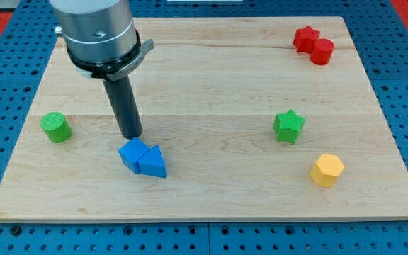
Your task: Slide the yellow heart to the green circle
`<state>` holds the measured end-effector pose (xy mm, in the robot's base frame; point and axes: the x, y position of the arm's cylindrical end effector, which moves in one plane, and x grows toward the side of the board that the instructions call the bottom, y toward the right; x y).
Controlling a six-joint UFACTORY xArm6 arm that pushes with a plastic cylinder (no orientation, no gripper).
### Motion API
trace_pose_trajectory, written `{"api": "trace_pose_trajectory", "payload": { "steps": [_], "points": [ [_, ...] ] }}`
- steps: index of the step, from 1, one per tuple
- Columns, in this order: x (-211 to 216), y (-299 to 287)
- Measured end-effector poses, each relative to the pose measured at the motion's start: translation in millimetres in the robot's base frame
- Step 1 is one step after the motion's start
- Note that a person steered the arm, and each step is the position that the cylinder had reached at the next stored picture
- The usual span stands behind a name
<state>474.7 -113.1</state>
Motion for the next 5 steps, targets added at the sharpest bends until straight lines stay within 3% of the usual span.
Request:
{"api": "trace_pose_trajectory", "payload": {
  "steps": [3, 4, 5],
  "points": [
    [-174.1, -37.7],
    [-218.1, -59.7],
    [-224.3, -90.2]
  ]
}}
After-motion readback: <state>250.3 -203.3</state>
